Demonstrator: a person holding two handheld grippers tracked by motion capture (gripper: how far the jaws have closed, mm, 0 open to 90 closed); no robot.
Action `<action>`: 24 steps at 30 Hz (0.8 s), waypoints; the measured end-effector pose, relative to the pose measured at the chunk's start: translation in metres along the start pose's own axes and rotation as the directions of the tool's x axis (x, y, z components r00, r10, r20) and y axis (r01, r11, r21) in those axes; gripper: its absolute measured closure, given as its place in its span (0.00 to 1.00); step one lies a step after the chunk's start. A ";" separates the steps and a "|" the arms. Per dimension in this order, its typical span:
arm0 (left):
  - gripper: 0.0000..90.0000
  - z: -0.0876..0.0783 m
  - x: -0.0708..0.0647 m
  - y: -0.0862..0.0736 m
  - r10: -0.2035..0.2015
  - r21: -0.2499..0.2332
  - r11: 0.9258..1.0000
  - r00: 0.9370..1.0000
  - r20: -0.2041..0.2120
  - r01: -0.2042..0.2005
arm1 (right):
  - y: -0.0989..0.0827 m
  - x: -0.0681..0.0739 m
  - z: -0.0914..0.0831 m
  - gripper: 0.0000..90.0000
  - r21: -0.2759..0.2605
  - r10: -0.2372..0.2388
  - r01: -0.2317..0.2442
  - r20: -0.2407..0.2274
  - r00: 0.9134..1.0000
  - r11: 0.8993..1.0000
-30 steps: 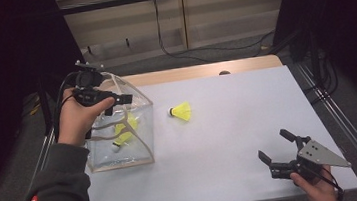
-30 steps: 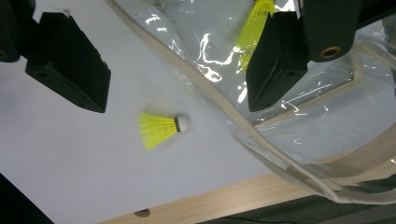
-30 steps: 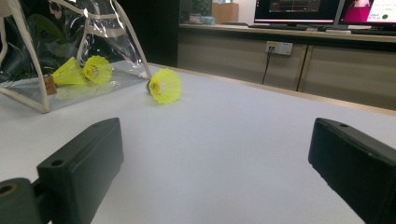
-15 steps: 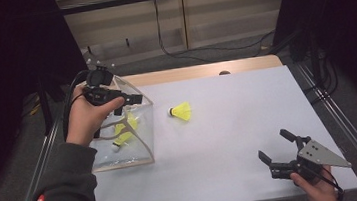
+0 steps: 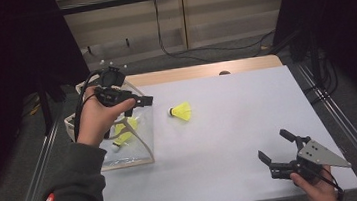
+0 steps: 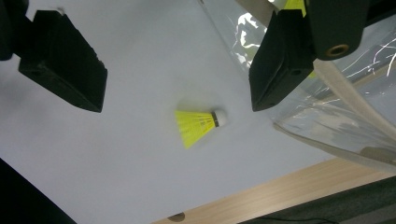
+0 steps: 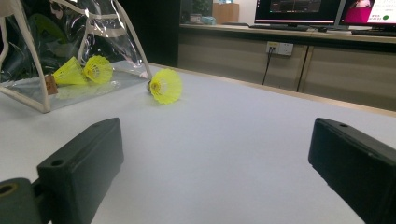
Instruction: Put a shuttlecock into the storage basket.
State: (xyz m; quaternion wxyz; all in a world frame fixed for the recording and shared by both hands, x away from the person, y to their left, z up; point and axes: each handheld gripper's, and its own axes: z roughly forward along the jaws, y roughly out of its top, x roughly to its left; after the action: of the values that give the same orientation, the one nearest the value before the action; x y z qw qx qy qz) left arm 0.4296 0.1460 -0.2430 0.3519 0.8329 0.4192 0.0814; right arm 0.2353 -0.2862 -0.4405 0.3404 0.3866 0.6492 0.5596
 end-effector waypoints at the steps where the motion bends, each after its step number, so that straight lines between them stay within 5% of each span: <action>1: 0.21 0.001 -0.001 0.000 -0.001 -0.001 1.000 1.000 0.002 0.001 | 0.000 0.000 0.000 0.03 0.000 0.000 0.000 0.000 1.000 1.000; 13: 0.19 0.022 -0.012 -0.002 0.003 0.013 1.000 0.999 0.035 -0.003 | 0.000 0.000 0.000 0.03 0.000 -0.002 0.002 0.000 1.000 1.000; 24: 0.14 0.029 -0.018 -0.001 0.017 -0.005 1.000 1.000 0.015 -0.017 | 0.000 0.000 0.001 0.03 0.001 -0.004 0.004 -0.003 1.000 1.000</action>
State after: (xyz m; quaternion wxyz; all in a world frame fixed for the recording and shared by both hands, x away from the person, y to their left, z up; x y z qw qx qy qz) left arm 0.4297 0.1176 -0.2624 0.3564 0.8363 0.4091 0.0792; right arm 0.2356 -0.2855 -0.4404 0.3403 0.3846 0.6508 0.5593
